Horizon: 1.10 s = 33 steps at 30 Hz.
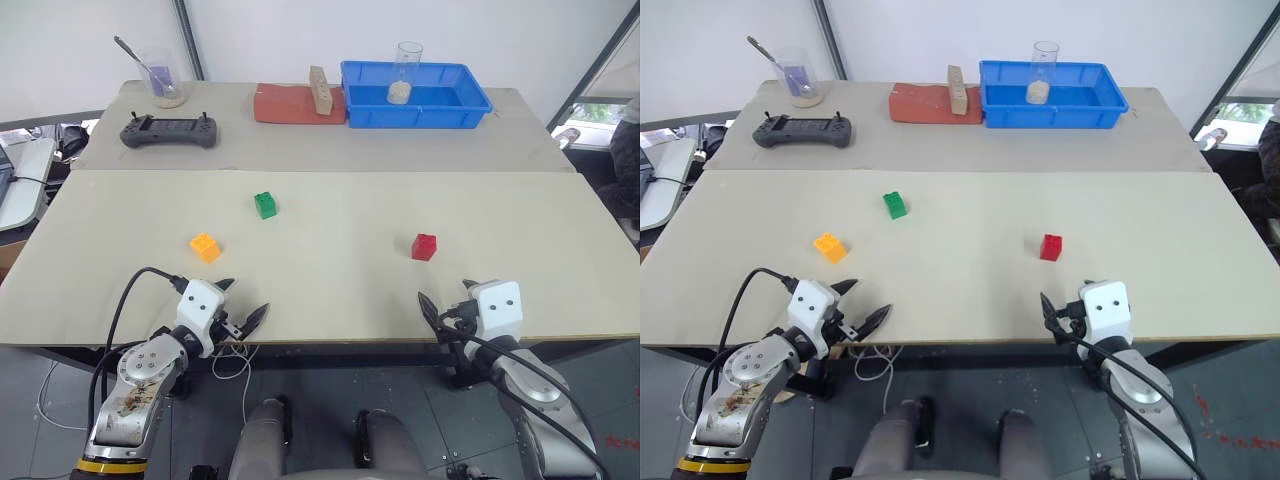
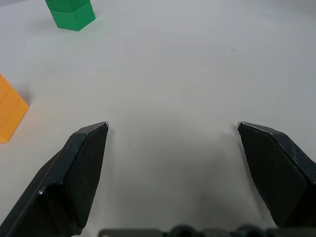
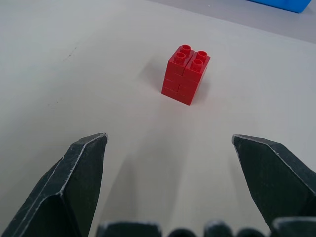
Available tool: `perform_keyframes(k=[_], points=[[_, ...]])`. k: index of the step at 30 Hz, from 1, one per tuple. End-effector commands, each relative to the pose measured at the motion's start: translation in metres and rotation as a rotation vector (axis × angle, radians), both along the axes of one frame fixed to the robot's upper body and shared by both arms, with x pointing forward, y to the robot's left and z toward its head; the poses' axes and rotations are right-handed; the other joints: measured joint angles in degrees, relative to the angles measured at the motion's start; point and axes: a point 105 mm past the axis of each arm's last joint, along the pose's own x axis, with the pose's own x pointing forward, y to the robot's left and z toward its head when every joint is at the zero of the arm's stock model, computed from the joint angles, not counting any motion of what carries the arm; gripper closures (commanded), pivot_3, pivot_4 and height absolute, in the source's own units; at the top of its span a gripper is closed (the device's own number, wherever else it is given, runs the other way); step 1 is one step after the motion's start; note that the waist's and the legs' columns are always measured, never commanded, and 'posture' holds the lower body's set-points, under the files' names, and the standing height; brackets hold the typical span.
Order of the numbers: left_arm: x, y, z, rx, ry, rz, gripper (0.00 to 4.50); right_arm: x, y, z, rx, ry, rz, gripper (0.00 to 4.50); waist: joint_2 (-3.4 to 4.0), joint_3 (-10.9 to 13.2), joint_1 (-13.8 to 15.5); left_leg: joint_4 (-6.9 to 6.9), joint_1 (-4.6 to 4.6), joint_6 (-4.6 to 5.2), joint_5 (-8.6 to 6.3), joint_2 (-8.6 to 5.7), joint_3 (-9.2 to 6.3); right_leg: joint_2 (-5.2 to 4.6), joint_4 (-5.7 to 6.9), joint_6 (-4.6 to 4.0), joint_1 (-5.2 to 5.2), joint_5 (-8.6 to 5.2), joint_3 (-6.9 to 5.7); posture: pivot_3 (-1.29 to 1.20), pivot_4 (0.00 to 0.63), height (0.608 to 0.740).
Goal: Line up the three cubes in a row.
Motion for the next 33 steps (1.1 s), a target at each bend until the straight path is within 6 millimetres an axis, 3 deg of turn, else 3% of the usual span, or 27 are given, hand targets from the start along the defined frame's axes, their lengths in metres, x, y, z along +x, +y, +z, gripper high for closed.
perform_keyframes(k=[1, 10, 18, 23, 30, 33], points=[[0.003, 0.000, 0.011, -0.004, -0.054, -0.002, 0.00, -0.001, -0.001, 0.012, -0.006, -0.061, -0.014, 0.03, 0.00, 0.00, 0.00, 0.00, 0.00, 0.00, 0.00, 0.00, 0.00, 0.00, 0.00, 0.00, 0.00, 0.00, 0.00, 0.00, 0.150, 0.740], [-0.006, -0.026, 0.027, -0.038, -0.082, -0.227, 0.00, 0.002, 0.000, 0.011, 0.006, -0.063, -0.070, 0.03, 0.01, 0.00, -0.02, 0.00, 0.00, 0.00, 0.00, 0.01, 0.03, 0.00, 0.01, -0.01, 0.00, 0.01, -0.01, 0.00, 0.150, 0.740], [-0.015, -0.062, 0.063, -0.060, -0.150, -0.531, 0.00, 0.021, 0.005, 0.015, 0.033, -0.093, -0.136, 0.03, 0.01, -0.01, 0.00, 0.00, 0.00, 0.00, 0.00, 0.01, 0.06, 0.01, 0.02, -0.02, 0.01, 0.03, -0.02, 0.00, 0.150, 0.740], [-0.001, -0.069, 0.085, -0.092, -0.198, -0.546, 0.00, 0.042, 0.012, 0.017, 0.091, -0.107, -0.179, 0.03, 0.01, -0.01, -0.13, 0.05, 0.00, 0.01, 0.01, 0.00, 0.09, 0.09, 0.06, -0.18, 0.08, 0.18, 0.00, 0.00, 0.150, 0.740], [0.000, -0.067, 0.087, -0.109, -0.180, -0.562, 0.00, 0.062, 0.010, 0.012, 0.146, -0.101, -0.300, 0.03, 0.00, 0.00, -0.75, 0.43, -0.03, 0.05, 0.03, 0.01, 0.07, 0.19, 0.44, -0.13, 0.23, 0.15, 0.10, 0.00, 0.150, 0.740], [0.001, -0.065, 0.090, -0.113, -0.180, -0.567, 0.00, 0.072, 0.020, 0.008, 0.147, -0.096, -0.279, 0.03, 0.01, 0.00, -0.88, 0.49, -0.03, 0.04, 0.03, 0.02, 0.07, 0.17, 0.63, -0.19, 0.19, 0.08, 0.10, 0.00, 0.150, 0.740]])
